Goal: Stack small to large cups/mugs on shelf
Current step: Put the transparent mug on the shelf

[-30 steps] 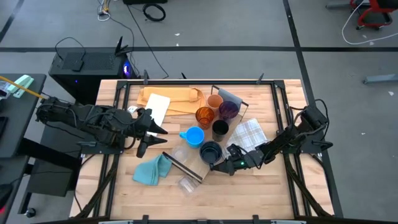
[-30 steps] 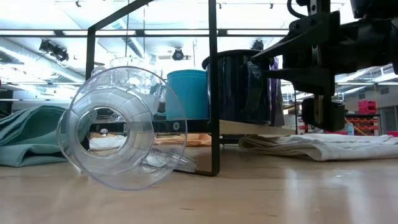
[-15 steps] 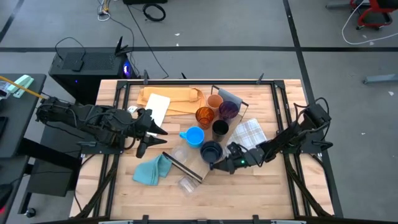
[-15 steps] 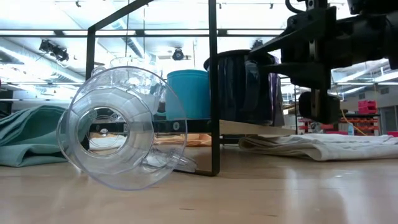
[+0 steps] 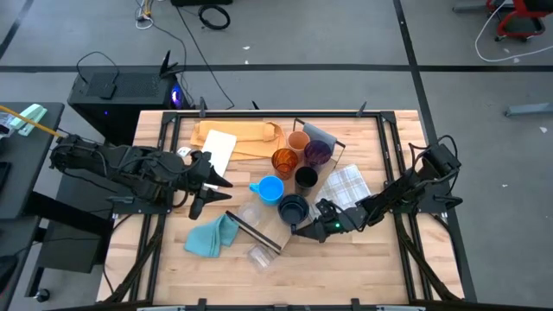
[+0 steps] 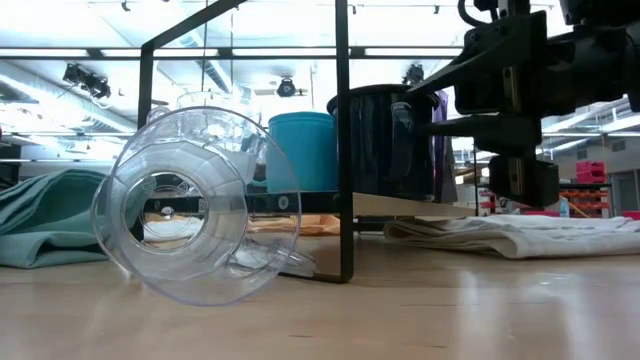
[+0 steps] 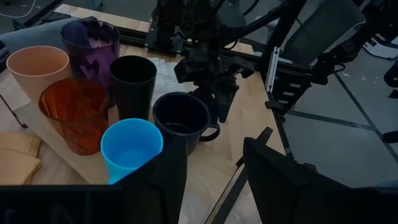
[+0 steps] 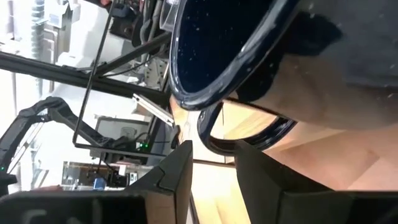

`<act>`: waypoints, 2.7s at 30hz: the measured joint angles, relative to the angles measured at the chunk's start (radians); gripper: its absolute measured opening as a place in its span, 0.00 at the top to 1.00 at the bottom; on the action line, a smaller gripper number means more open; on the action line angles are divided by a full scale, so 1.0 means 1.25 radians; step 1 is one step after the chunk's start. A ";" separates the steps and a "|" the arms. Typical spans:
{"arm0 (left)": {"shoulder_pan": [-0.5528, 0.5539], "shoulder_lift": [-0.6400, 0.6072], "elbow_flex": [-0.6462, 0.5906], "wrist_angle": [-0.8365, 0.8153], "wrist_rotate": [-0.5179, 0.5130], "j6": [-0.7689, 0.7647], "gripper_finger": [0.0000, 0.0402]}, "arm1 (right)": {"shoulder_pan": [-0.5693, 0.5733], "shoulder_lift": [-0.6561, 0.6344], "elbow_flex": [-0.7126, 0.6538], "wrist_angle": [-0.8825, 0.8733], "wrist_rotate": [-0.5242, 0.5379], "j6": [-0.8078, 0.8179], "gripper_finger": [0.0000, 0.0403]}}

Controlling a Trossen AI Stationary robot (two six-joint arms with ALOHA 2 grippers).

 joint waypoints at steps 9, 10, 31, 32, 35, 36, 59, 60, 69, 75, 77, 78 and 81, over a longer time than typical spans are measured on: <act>0.000 0.000 0.000 -0.002 0.000 0.001 0.59 | 0.004 -0.070 0.000 -0.063 -0.034 -0.010 0.69; 0.000 0.000 0.000 -0.002 0.000 0.002 0.59 | 0.004 -0.089 0.000 -0.101 -0.039 -0.009 0.69; -0.043 0.000 0.000 -0.001 0.024 0.000 0.59 | 0.321 -0.149 0.432 -0.693 0.006 -0.084 0.74; -0.049 0.000 0.000 -0.001 0.024 -0.001 0.59 | 0.317 -0.123 0.478 -0.739 0.004 -0.127 0.74; -0.073 0.000 0.000 -0.001 0.024 -0.023 0.59 | 0.299 -0.050 0.602 -0.878 0.004 -0.207 0.74; -0.083 0.000 0.000 -0.001 0.024 -0.032 0.59 | 0.294 -0.029 0.634 -0.912 0.003 -0.225 0.74; -0.397 0.117 0.001 -0.046 -0.112 -0.426 0.65 | 0.299 0.105 0.763 -0.993 -0.152 -0.732 0.74; -0.400 0.128 0.001 -0.038 -0.109 -0.432 0.65 | 0.298 0.107 0.763 -0.992 -0.142 -0.755 0.74; -0.395 0.153 0.001 -0.025 -0.121 -0.476 0.66 | 0.266 0.165 0.916 -0.996 -0.123 -1.048 0.74; -0.393 0.153 0.001 -0.024 -0.125 -0.489 0.67 | 0.216 0.320 1.164 -1.256 -0.118 -1.159 0.74; -0.393 0.153 0.001 -0.026 -0.125 -0.484 0.67 | 0.200 0.373 1.229 -1.360 -0.108 -1.175 0.74; -0.393 0.153 0.001 -0.027 -0.125 -0.479 0.67 | 0.196 0.397 1.258 -1.412 -0.088 -1.202 0.74; -0.394 0.153 0.001 -0.039 -0.125 -0.461 0.67 | 0.193 0.462 1.324 -1.494 -0.036 -1.337 0.74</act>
